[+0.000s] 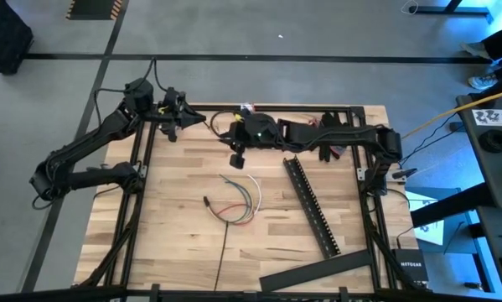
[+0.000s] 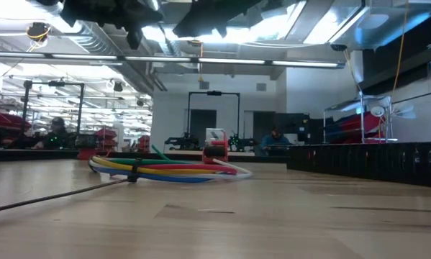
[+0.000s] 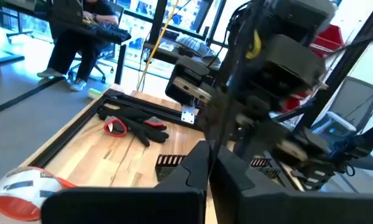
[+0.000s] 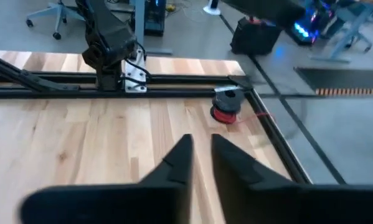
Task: Ziptie cables
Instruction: Wrap the black zip tie on the cable
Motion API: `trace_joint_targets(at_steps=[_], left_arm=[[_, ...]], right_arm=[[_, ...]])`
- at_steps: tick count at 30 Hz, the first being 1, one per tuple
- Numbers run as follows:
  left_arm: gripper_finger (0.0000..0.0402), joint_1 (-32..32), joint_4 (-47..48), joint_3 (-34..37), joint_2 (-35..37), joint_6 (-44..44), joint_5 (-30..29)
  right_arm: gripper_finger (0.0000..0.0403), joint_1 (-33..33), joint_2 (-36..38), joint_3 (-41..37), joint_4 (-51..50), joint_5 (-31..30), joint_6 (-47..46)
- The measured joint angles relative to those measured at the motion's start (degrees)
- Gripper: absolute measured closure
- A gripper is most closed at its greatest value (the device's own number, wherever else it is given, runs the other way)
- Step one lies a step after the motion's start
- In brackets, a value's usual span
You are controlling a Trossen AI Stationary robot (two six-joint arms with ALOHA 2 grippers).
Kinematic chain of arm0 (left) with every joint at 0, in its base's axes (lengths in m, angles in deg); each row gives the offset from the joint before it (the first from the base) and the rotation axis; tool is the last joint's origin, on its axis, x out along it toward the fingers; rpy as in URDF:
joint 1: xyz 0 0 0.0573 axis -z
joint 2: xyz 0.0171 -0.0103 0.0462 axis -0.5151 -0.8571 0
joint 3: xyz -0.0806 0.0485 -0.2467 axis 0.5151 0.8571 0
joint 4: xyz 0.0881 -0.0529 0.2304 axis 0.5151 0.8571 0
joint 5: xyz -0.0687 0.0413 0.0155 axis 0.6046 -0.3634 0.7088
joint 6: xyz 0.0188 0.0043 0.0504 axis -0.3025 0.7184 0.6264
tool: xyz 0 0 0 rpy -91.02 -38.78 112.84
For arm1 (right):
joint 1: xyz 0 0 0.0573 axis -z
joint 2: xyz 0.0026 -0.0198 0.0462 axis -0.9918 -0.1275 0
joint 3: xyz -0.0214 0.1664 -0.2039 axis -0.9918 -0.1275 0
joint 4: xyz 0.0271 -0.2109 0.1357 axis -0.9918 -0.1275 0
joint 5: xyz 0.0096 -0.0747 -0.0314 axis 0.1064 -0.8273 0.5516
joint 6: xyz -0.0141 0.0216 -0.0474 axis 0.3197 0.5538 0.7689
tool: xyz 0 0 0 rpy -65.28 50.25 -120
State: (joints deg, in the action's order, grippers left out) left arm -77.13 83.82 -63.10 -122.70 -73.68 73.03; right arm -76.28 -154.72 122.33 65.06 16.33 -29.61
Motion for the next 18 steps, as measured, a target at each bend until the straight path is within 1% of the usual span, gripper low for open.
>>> trace_joint_targets(at_steps=[3, 5, 7, 9, 12, 15, 18], left_arm=[[0.0401, -0.07, 0.97, 0.00, 2.02, -0.12, 0.02], [0.0401, -0.02, 3.28, 0.00, 3.30, -0.08, 0.02], [0.0401, 0.06, 6.83, 0.00, 4.61, 0.52, -0.10], [0.0401, 0.86, 11.32, 0.00, 5.84, 1.95, -0.90], [0.0401, 2.60, 20.54, 0.00, 7.53, 5.93, -4.35], [0.0401, 5.21, 30.40, 0.01, 8.62, 8.84, -8.49], [0.0401, 8.97, 37.64, 0.02, 9.66, 10.01, -12.54]], right_arm=[[0.0292, 0.02, 1.90, 1.64, -7.69, -0.04, -2.98], [0.0261, 0.00, 2.32, 2.25, -12.78, 0.06, -3.96], [0.0236, -0.05, 2.18, 2.36, -16.08, 2.10, -5.51], [0.0217, -0.05, 1.18, 2.24, -17.99, 6.32, -7.14], [0.0202, -0.40, -0.58, 0.49, -16.94, 11.97, -9.37], [0.0200, -1.67, -3.24, -1.51, -14.47, 13.22, -9.57], [0.0199, -3.75, -5.95, -2.79, -10.03, 13.62, -9.56]])
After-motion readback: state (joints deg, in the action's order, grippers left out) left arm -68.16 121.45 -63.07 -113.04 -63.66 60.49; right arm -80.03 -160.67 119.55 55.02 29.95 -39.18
